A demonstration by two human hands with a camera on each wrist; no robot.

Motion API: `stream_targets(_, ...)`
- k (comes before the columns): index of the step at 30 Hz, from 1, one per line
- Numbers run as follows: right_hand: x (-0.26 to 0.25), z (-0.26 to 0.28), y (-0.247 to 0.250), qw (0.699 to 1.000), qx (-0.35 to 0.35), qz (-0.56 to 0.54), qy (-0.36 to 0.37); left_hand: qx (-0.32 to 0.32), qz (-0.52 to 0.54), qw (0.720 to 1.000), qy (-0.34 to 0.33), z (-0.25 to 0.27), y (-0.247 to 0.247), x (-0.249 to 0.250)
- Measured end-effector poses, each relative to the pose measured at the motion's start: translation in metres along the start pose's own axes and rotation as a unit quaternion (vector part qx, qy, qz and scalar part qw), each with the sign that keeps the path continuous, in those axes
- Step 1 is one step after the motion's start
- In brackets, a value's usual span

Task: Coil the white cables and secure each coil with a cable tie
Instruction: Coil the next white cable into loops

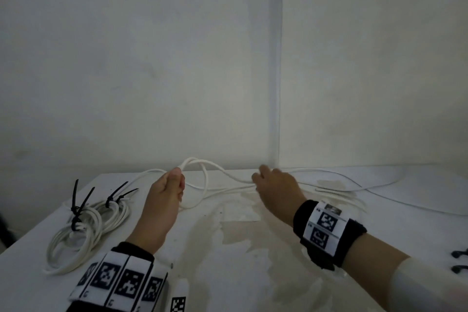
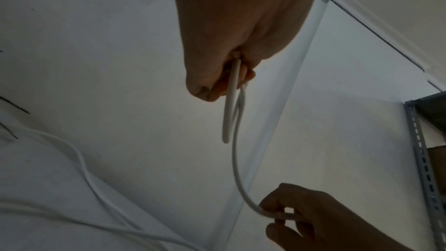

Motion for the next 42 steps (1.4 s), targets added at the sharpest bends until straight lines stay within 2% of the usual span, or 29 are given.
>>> stream_targets(2, -0.025, 0.006, 0.002, 0.995, 0.000, 0.024, 0.093, -0.002, 0.004, 1.000, -0.001, -0.002, -0.001, 0.002)
stream_targets(5, -0.048, 0.014, 0.008, 0.976, 0.056, 0.032, 0.207, -0.006, -0.011, 1.000, 0.000, -0.003, -0.005, 0.001)
stream_targets(9, -0.068, 0.016, 0.020, 0.943, 0.162, 0.022, 0.289, -0.016, -0.030, 0.999, 0.002, 0.000, -0.014, 0.000)
stream_targets(14, -0.087, 0.009, 0.048, 0.913, 0.265, -0.047, 0.307, -0.054, -0.025, 0.998, 0.024, 0.003, -0.034, 0.001)
stream_targets(18, -0.087, 0.010, 0.057, 0.901, 0.289, -0.102, 0.308, -0.096, -0.003, 0.995, 0.036, 0.006, -0.043, -0.001)
stream_targets(22, -0.080, 0.009, 0.064, 0.899, 0.297, -0.114, 0.303, -0.140, -0.081, 0.987, 0.001, 0.010, -0.055, -0.006)
stream_targets(26, -0.069, 0.004, 0.069, 0.907, 0.272, -0.185, 0.264, -0.164, -0.116, 0.979, 0.017, 0.018, -0.059, -0.009)
stream_targets(29, -0.054, -0.005, 0.066, 0.909, 0.220, -0.277, 0.222, -0.195, -0.017, 0.978, 0.070, 0.024, -0.056, -0.006)
stream_targets(31, -0.041, -0.011, 0.061, 0.910, 0.179, -0.325, 0.185, -0.190, 0.060, 0.974, 0.109, 0.025, -0.054, -0.005)
stream_targets(36, -0.018, -0.015, 0.050, 0.916, 0.087, -0.380, 0.097, -0.193, 0.116, 0.964, 0.140, 0.024, -0.049, 0.000)
stream_targets(39, -0.004, -0.017, 0.041, 0.898, 0.024, -0.439, 0.026, -0.207, 0.163, 0.953, 0.150, 0.027, -0.046, 0.002)
stream_targets(42, -0.008, -0.014, 0.035, 0.851, -0.037, -0.523, -0.008, -0.211, 0.209, 0.942, 0.154, 0.029, -0.049, 0.006)
Point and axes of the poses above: each hand's wrist, its own z-axis away from the middle knuckle, its own y-axis out of the back of the hand, x = y × z, the point moved 6 cm from there along -z, towards the middle knuckle, and after that the axes turned 4 degrees about y, right-handed, at the moved point
